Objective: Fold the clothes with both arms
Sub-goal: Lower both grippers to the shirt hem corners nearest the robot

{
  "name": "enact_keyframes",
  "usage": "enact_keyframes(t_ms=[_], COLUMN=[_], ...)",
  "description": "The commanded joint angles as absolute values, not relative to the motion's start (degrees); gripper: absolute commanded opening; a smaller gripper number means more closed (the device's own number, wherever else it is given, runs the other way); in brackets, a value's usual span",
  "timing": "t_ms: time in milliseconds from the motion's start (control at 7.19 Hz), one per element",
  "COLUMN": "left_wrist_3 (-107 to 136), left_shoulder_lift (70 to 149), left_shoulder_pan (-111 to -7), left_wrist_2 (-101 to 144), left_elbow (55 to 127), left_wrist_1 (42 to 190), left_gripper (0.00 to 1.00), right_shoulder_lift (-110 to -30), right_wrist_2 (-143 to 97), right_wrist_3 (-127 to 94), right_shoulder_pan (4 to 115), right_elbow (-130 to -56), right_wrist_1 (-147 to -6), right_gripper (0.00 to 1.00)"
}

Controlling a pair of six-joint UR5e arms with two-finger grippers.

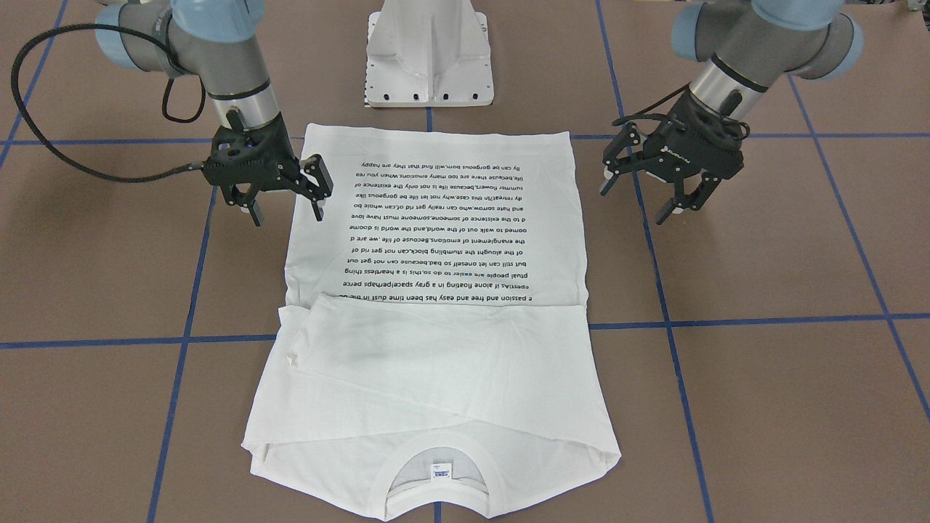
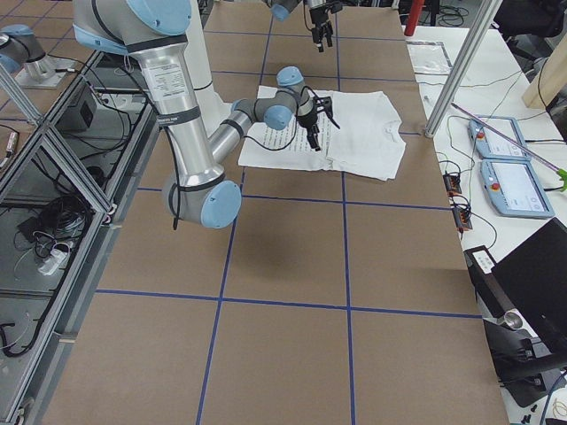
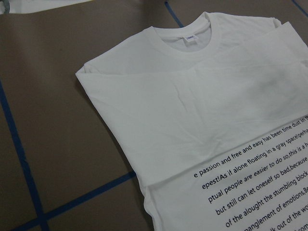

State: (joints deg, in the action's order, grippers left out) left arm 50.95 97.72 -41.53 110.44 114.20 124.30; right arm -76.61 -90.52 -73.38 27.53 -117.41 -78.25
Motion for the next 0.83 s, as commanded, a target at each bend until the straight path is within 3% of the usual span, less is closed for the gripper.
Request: enact_keyframes(t_ms=[0,278,695], left_wrist_3=[63.93,76.21,81.47], left_shoulder_lift=[91.60,89.65,86.40], left_shoulder_pan=[-29.93,-18.96,-10.74], left_wrist_2=[101.80,92.08,86.32], left_elbow=[118.99,119.18,118.56], left_wrist_1=[124.37,124.28,124.02], left_gripper=[1.00,0.97,0.86], right_shoulder_lift=[-86.54,-88.94,-89.03], right_wrist_2=[-80.23,-73.06,-72.69], right_wrist_3=[-87.73,-95.06,-95.19], right_shoulder_pan=[14.84,5.57,4.92], right_elbow=[-127.23,-129.37,-129.37], right_wrist_1=[-78.22,-78.31,-78.31], right_gripper=[1.00,1.00,1.00])
